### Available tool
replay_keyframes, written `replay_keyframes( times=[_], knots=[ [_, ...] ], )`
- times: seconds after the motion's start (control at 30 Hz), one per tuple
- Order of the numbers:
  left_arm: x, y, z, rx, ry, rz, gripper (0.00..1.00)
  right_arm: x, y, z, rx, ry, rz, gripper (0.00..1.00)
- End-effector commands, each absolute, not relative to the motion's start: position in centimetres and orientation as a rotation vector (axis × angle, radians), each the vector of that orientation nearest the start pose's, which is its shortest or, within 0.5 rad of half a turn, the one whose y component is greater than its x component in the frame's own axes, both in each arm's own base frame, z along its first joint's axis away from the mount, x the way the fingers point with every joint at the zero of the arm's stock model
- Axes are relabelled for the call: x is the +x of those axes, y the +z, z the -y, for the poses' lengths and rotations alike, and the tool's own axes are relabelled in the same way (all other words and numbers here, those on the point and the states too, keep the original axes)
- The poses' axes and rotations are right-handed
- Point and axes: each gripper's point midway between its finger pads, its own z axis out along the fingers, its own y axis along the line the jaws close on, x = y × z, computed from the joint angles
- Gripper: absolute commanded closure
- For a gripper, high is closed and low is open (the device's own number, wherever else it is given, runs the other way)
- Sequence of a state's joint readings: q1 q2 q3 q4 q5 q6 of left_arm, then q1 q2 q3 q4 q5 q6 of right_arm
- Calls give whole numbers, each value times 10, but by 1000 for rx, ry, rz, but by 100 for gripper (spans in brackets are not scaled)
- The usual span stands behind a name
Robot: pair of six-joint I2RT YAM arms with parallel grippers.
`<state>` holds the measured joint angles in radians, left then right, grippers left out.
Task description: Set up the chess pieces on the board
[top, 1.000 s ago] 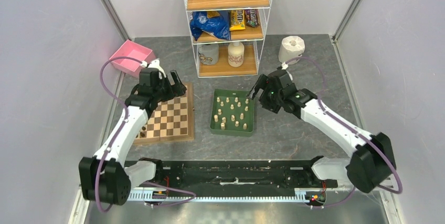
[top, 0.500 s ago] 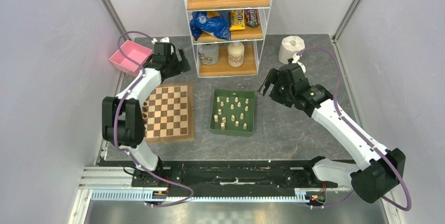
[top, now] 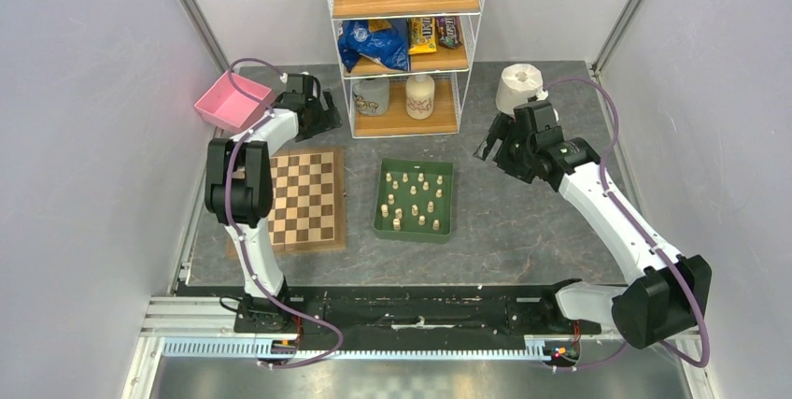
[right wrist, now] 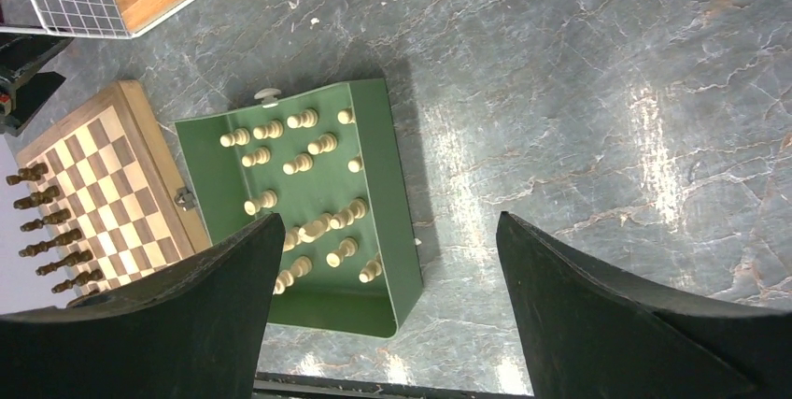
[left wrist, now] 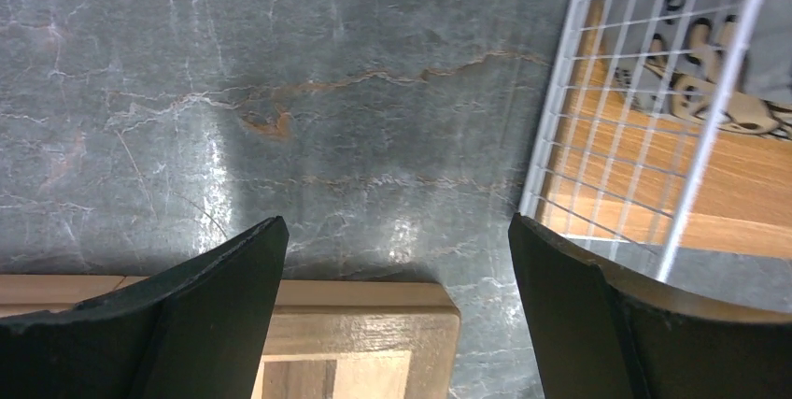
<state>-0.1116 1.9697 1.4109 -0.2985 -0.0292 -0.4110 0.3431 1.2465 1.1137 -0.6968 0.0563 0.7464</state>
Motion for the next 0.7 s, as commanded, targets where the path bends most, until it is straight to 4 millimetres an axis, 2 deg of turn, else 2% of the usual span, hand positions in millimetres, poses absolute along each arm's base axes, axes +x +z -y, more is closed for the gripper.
replay_keyframes(
  times=[0.0, 0.2, 0.5, 0.67],
  knots=[
    [508, 68, 60, -424, -181, -2383, 4, 314, 195, -131, 487, 464, -2379, 8],
    [498, 52, 66, -414, -221, -2433, 6, 316, 187, -131, 492, 459, -2406, 8],
    [467, 34, 72, -403, -267, -2496, 9, 318, 181, -130, 491, 452, -2425, 8],
    [455, 33, 73, -397, -278, -2507, 11, 317, 180, -129, 487, 448, -2426, 7]
  ],
)
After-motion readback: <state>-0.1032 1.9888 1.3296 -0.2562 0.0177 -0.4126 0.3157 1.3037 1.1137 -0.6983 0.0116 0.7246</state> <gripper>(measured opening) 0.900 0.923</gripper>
